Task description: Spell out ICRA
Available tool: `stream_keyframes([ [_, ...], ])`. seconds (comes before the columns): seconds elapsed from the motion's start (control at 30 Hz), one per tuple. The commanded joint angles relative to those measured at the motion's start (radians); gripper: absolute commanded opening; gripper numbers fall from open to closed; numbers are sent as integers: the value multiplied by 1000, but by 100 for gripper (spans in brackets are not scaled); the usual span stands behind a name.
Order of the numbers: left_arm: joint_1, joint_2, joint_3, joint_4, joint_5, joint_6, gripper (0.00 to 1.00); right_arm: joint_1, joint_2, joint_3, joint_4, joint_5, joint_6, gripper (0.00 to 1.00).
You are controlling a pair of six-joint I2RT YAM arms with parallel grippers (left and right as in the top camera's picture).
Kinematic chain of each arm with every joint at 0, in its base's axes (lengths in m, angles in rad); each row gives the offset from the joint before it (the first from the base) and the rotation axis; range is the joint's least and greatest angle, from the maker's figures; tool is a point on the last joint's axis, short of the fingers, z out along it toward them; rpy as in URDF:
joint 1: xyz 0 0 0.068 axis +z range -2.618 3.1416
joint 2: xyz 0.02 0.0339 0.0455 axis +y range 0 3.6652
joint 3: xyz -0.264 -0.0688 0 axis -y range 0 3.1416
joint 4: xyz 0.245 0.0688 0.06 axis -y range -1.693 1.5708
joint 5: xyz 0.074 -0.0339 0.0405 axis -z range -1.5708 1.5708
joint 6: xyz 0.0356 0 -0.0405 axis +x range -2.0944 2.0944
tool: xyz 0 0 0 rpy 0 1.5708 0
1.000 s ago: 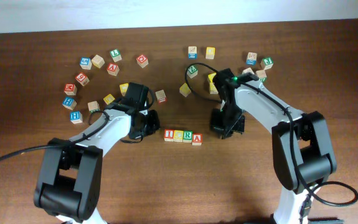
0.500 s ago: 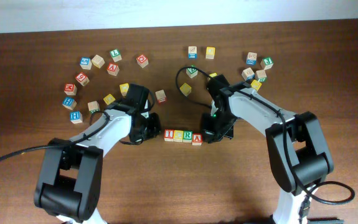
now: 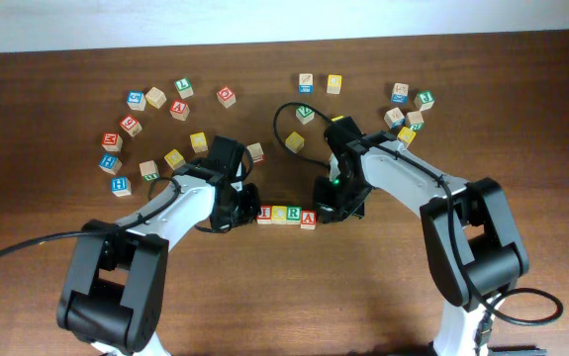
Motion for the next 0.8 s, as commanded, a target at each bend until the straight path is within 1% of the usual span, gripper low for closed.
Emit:
stream_keyframes([
  [0.0,-4,10,-3,-12,16,16,0,5,-5,-7,15,-24,9,4],
  [0.33,-4,10,-3,-22,14,17,0,5,-5,-7,23,-24,8,4],
  [0.5,-4,10,0,-21,-22,17,0,3,-5,-6,14,-5,5,4],
  [0.6,0,9,26,-41,-69,17,0,-8,-5,32,-78,95,4,4],
  [0.67,10,6,50,-69,-109,17,0,-22,-5,63,-126,101,-27,4],
  [0.73,36,-5,97,-148,-196,17,0,-29,-8,101,-181,105,-76,4],
  [0.77,47,-14,115,-180,-216,17,0,-29,-15,116,-207,117,-76,4],
])
